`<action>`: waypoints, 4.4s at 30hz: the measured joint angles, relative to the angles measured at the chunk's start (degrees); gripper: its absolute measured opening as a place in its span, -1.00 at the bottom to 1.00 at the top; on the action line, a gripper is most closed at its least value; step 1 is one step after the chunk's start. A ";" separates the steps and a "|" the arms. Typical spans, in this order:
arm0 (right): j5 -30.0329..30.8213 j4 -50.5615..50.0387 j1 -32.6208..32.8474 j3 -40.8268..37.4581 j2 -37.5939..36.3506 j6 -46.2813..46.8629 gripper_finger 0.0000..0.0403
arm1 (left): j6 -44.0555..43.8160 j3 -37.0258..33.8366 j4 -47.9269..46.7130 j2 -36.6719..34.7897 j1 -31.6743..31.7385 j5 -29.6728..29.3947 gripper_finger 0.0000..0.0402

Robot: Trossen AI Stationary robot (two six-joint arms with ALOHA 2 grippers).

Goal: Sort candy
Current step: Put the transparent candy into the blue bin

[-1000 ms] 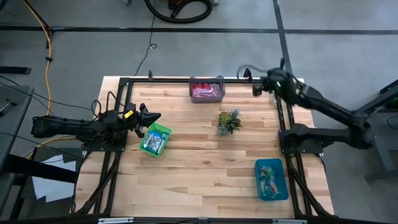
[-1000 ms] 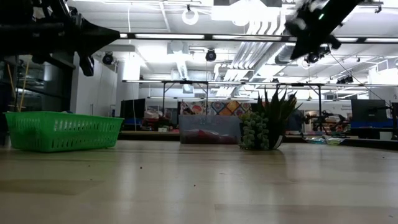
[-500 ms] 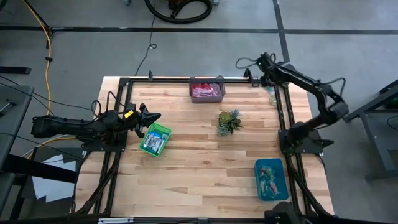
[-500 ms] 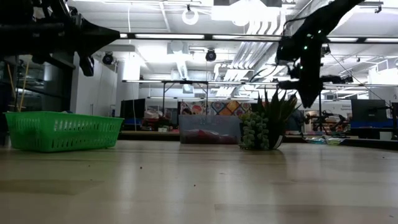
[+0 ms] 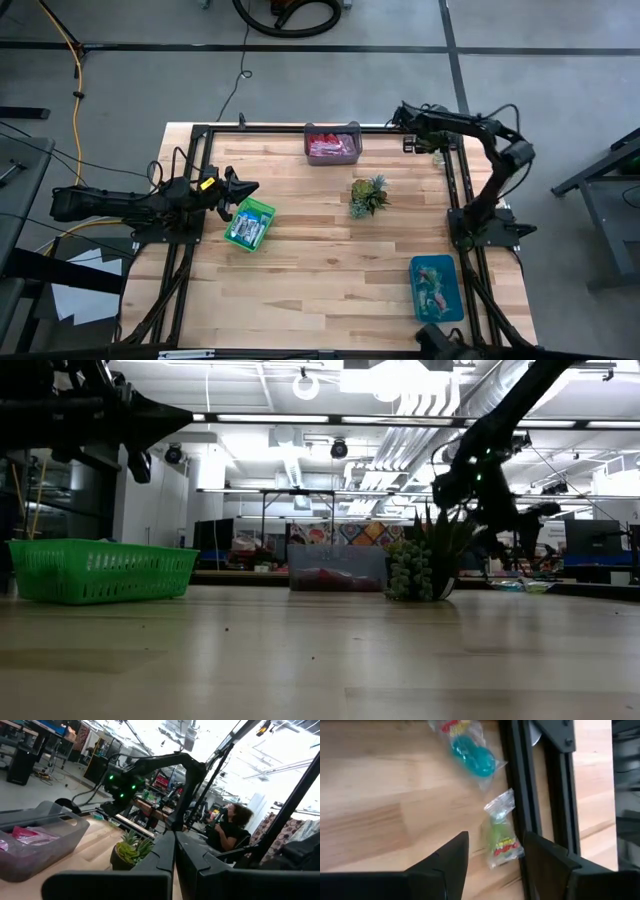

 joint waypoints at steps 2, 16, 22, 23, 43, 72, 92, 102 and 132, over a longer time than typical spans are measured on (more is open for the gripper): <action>1.85 -0.19 0.09 0.02 2.67 1.18 -0.08 | 0.00 0.00 0.00 0.01 0.00 0.00 -1.00; 10.11 -8.25 0.98 3.38 15.77 6.47 -0.13 | 0.00 0.00 0.02 0.01 0.00 0.00 -1.00; 3.87 -5.32 1.60 3.39 15.87 5.44 -0.44 | 0.00 0.00 0.02 -0.01 -0.02 0.00 -1.00; 3.67 -5.10 1.75 3.17 15.85 5.62 -0.55 | 0.00 0.00 0.02 0.01 0.00 0.00 -1.00; 5.48 -8.15 9.89 2.46 -1.70 -3.65 -0.99 | 0.00 0.00 -0.60 0.00 0.00 0.00 -1.00; -26.23 -3.11 70.35 2.49 -55.84 10.11 -1.00 | 0.00 0.00 -1.05 0.01 -0.01 0.00 -1.00; -27.80 -4.18 104.29 2.49 -25.79 30.72 -0.92 | 0.00 0.00 -1.05 0.01 0.00 0.00 -1.00; -40.27 -9.50 102.00 2.49 -14.91 29.87 -0.22 | 0.00 0.00 -1.05 -0.01 -0.01 -0.02 -1.00; 11.23 -4.06 14.14 11.91 -11.81 28.14 0.00 | 0.00 0.00 -1.29 -0.01 -0.02 -0.02 -1.00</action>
